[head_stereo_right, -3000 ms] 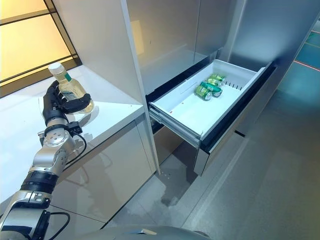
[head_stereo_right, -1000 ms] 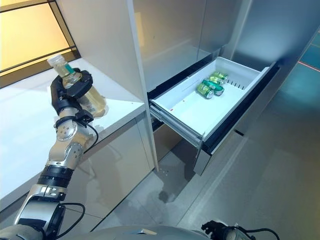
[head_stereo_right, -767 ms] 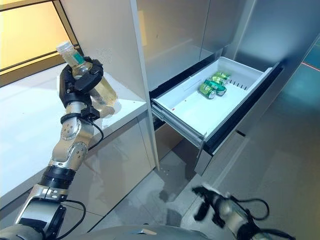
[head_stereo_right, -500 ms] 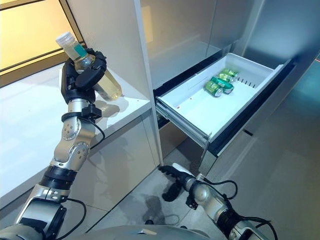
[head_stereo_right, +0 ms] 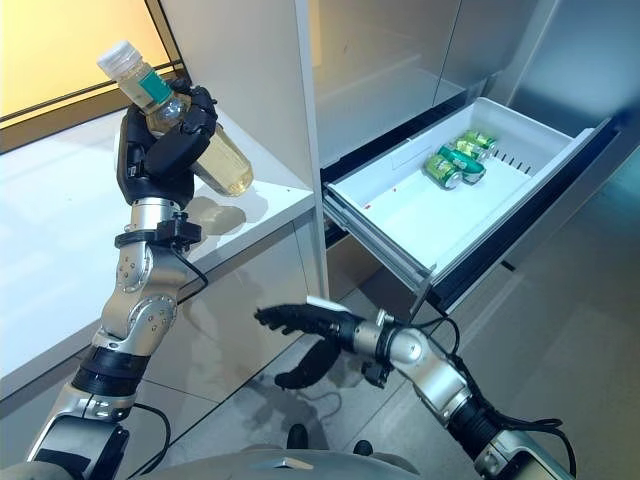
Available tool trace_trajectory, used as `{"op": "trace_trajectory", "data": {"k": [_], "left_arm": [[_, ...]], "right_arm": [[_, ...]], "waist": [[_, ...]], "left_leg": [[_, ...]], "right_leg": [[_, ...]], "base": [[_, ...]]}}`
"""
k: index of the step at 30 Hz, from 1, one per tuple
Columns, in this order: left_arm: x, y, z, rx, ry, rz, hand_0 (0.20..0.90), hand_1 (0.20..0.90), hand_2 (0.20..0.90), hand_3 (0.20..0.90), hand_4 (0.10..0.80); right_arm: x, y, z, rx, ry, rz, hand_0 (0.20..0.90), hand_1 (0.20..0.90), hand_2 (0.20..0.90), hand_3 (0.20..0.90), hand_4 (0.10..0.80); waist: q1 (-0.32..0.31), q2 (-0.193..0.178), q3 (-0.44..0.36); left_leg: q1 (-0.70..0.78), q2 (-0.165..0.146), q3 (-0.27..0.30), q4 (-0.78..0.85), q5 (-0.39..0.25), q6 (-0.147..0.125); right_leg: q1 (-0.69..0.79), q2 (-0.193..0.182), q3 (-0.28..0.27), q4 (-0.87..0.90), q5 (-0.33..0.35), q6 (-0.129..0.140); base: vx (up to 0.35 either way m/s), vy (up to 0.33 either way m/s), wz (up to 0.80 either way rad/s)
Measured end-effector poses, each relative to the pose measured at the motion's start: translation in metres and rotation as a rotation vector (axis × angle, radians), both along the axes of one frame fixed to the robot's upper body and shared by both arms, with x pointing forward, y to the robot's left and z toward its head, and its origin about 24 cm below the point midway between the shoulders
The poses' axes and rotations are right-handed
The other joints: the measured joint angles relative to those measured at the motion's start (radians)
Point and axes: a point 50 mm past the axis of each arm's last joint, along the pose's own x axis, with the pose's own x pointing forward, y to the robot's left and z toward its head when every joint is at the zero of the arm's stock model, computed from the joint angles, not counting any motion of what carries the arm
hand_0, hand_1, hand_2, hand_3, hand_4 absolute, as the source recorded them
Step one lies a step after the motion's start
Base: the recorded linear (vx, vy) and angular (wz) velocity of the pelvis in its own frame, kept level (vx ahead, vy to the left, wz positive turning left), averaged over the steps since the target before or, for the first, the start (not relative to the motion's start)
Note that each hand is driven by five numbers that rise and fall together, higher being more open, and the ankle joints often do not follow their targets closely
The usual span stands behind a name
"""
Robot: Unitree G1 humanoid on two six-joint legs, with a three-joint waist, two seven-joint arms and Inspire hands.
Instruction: Put drinks into fridge and close the fridge
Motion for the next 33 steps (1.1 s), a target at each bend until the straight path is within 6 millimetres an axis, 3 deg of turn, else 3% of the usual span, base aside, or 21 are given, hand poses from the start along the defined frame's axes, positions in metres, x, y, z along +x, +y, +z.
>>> {"op": "trace_trajectory", "data": {"k": [4,7,10,17,25,33], "left_arm": [[-0.002,-0.002,0.001,0.041,-0.036,-0.06,0.3,0.3,0.3,0.2,0.1],[-0.007,0.0,0.0,0.07,-0.055,-0.09,0.3,0.3,0.3,0.2,0.1],[-0.009,0.004,0.0,0.094,-0.071,-0.095,0.3,0.3,0.3,0.2,0.1],[-0.013,0.018,0.01,0.209,-0.116,-0.088,0.3,0.3,0.3,0.2,0.1],[-0.013,0.011,0.009,0.257,-0.127,-0.165,0.3,0.3,0.3,0.2,0.1],[-0.013,-0.018,0.0,0.373,-0.125,-0.323,0.3,0.3,0.3,0.2,0.1]], "right_arm": [[0.013,-0.014,0.047,0.217,-0.062,0.048,0.9,0.9,0.9,0.9,0.8],[0.015,-0.026,0.068,0.283,-0.117,0.062,0.9,0.9,0.9,0.9,0.8],[0.018,-0.038,0.077,0.291,-0.146,0.03,0.9,0.9,0.9,0.9,0.8],[0.034,-0.073,0.097,0.305,-0.263,-0.262,0.9,0.9,0.9,0.9,0.8],[0.04,-0.073,0.097,0.301,-0.26,-0.344,0.9,0.9,0.9,0.9,0.8],[0.064,-0.044,0.102,0.257,-0.195,-0.285,0.9,0.9,0.9,0.9,0.8]], "waist": [[0.0,0.0,0.0],[-0.002,0.0,0.0],[-0.003,-0.002,0.001],[-0.004,-0.008,0.005],[-0.007,-0.013,0.008],[0.0,-0.016,0.01]], "left_leg": [[0.001,0.0,0.0,0.0,0.0,0.0],[0.001,0.0,0.003,0.0,0.0,0.0],[0.001,0.0,0.004,0.0,0.0,0.0],[0.001,0.0,0.01,0.0,0.0,0.0],[0.001,0.0,0.016,0.0,0.0,0.0],[0.005,0.0,0.01,0.0,0.0,0.0]], "right_leg": [[0.0,0.0,0.0,0.0,0.0,0.0],[0.0,0.0,0.002,0.0,0.0,0.0],[-0.001,0.0,0.004,0.0,0.0,0.0],[-0.004,0.0,0.011,0.0,0.0,0.0],[-0.005,0.0,0.018,0.0,0.0,0.0],[0.001,0.0,0.013,0.0,0.0,0.0]], "base": [[0.0,0.0,0.0],[-0.024,-0.002,-0.01],[-0.013,-0.001,0.0],[-0.007,0.003,-0.01],[-0.002,0.001,-0.02],[0.022,-0.006,0.02]]}}
